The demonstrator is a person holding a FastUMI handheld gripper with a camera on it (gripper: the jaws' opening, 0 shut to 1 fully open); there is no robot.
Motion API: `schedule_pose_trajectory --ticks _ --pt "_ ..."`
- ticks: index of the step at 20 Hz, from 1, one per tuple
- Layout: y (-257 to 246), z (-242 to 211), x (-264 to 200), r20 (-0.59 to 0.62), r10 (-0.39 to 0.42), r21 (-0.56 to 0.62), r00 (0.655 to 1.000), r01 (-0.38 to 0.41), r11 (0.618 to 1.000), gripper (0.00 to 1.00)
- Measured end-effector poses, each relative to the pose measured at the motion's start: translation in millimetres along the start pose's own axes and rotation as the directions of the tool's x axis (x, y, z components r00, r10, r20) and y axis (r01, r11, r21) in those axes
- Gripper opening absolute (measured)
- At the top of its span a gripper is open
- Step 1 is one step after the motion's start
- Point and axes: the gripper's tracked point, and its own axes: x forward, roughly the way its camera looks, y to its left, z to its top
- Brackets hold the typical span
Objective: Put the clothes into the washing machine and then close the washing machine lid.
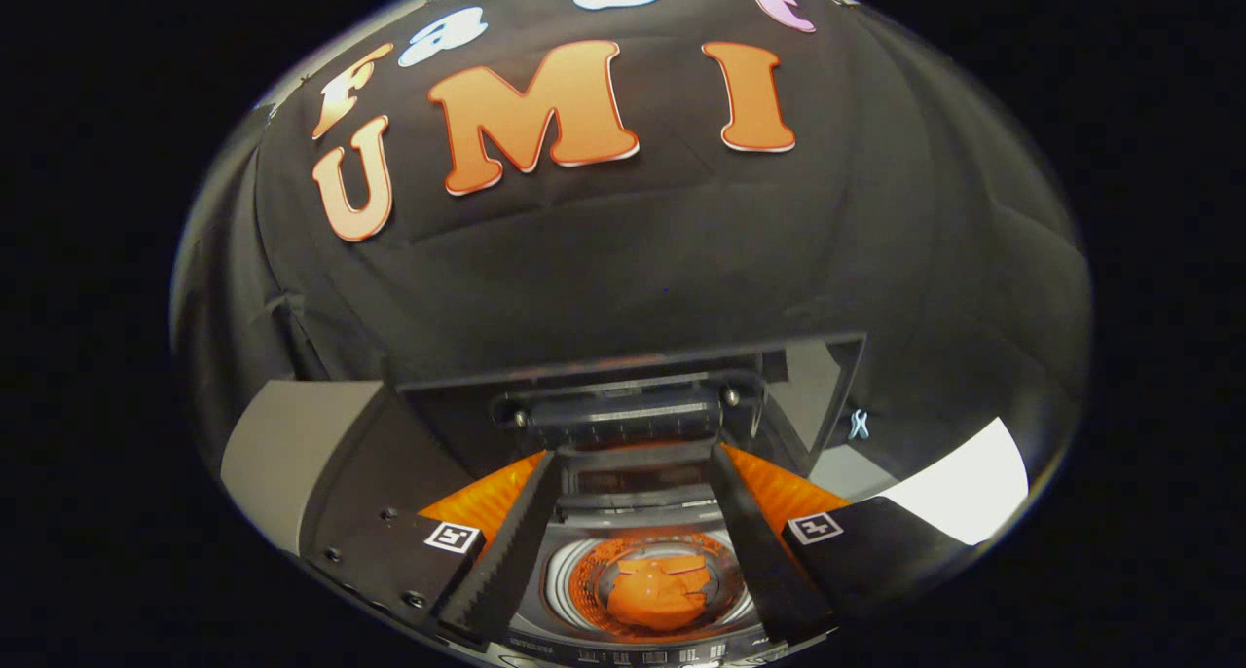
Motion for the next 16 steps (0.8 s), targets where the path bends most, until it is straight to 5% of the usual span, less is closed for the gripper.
schedule_pose_trajectory --ticks 7,16 --pt "7.2 53.8 37.9 0.076 0.021 -0.040 0.997 -0.018 0.999 0.99" --pt "-2.9 52.9 89.4 0.027 -0.014 -0.037 1.000 0.015 0.999 0.99"
